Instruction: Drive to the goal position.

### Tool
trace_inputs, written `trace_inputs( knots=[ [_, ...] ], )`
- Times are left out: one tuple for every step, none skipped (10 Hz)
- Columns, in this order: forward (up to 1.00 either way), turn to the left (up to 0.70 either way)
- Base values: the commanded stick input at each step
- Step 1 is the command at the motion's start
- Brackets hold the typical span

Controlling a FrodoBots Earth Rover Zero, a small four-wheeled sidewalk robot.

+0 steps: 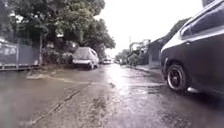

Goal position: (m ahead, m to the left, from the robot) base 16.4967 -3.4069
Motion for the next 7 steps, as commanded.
trace_inputs(
  knots=[
    [1.00,0.00],
    [1.00,0.00],
    [1.00,0.00],
    [1.00,0.00],
    [1.00,0.00],
    [1.00,0.00],
    [1.00,-0.18]
  ],
)
